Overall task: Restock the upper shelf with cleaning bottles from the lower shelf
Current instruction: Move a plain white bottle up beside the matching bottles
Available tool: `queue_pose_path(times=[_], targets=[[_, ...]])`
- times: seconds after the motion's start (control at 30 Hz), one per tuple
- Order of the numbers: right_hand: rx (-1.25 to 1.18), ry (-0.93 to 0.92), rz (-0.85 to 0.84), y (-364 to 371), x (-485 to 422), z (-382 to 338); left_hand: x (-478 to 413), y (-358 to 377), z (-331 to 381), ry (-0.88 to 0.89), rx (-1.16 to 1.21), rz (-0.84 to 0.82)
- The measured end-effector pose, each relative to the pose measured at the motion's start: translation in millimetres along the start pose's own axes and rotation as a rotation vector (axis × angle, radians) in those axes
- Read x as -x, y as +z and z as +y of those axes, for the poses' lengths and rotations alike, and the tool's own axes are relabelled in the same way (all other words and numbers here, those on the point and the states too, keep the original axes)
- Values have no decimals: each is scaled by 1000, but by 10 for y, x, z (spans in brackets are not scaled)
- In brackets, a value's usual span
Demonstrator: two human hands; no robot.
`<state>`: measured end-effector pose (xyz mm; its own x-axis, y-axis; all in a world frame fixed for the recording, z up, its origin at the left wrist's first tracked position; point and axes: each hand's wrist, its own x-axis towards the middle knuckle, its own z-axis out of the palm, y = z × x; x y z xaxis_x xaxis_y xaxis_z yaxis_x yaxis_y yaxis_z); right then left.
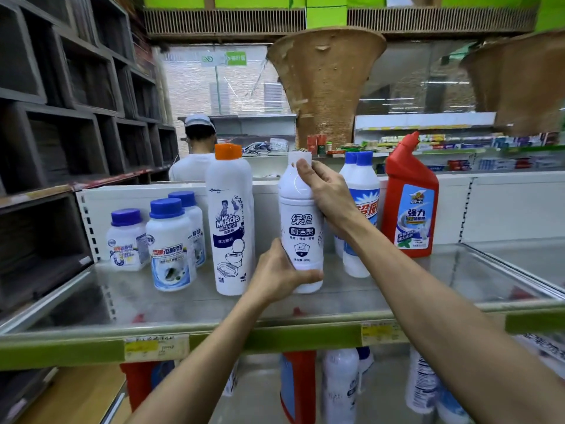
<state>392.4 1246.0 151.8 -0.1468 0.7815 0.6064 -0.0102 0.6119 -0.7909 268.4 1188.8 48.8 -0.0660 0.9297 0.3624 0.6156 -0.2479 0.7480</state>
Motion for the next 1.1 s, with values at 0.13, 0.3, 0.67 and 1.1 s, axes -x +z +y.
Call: queue_pose_path(times=[0.13, 0.3, 0.67, 1.1], targets=[[75, 8, -1, 5, -113, 90, -101, 61, 14, -22, -20, 22], [105, 3, 3, -10, -179, 151, -195, 77, -9, -25, -69, 10], [161, -190, 245, -66, 313, 34, 360, -41, 153, 105, 192, 235], [-710, 56, 109, -371, 2162, 337, 1679, 169, -276, 191, 847, 266]])
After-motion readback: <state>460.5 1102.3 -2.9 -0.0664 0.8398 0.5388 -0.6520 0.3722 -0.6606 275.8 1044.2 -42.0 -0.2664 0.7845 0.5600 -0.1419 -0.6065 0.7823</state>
